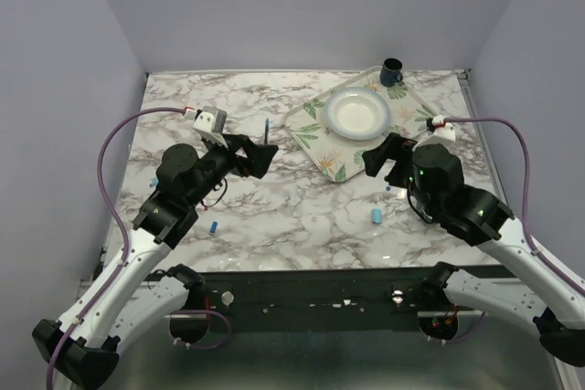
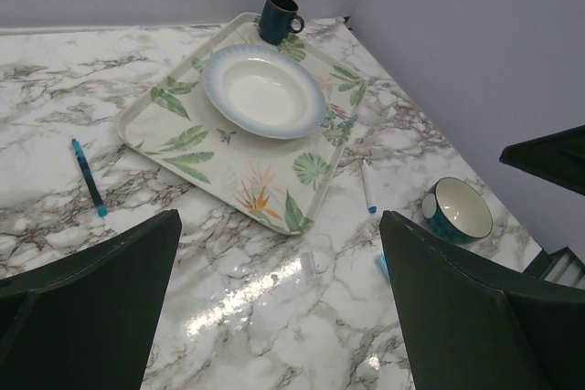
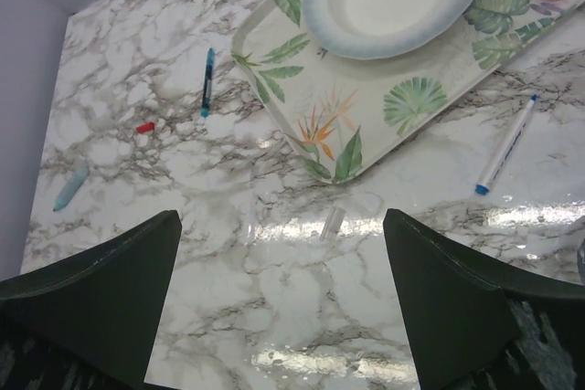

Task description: Insert the pens into the pen caps

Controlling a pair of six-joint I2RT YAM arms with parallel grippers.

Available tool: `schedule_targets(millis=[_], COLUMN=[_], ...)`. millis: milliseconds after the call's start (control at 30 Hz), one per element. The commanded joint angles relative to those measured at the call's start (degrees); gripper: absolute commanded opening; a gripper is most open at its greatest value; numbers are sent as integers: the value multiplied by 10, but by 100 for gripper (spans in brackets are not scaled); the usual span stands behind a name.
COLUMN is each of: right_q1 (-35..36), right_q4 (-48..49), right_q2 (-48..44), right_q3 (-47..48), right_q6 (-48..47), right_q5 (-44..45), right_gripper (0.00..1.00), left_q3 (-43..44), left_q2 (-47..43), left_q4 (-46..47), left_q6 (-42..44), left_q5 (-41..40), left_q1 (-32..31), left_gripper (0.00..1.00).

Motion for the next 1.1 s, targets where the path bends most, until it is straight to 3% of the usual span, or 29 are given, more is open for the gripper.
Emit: schedule_targets(millis=[0,167,300,400,600,833,1067], right_q1=[-2,-2,-3,-8,-82,-187,-265], right_q4=[-18,-41,-50,-115,-159,-84,-29], right_q2=[-2,4,25,73,186,236,303], right_q3=[-14,-11,-6,22,29,-2,-23], right_q6=[22,49,12,38,64,39,13], right_q5=[37,44,24,21,-28,-82,-108], right_gripper=[100,100,100,99,84,56,50], left_q3=[-2,-3,-2,-7,5,-12,-1], left_q2=[-5,-9,-9,-9,-7,-41,-27], left_q4=[1,0,-4,-3,-19,-1,-18], left_q6=[9,10,10,10,16,28,30], left_q5=[-23,-28,-41,-58,-60,-62,-64], left_q1=[2,2,2,2,2,2,1], left_gripper=[99,99,99,99,99,99,99])
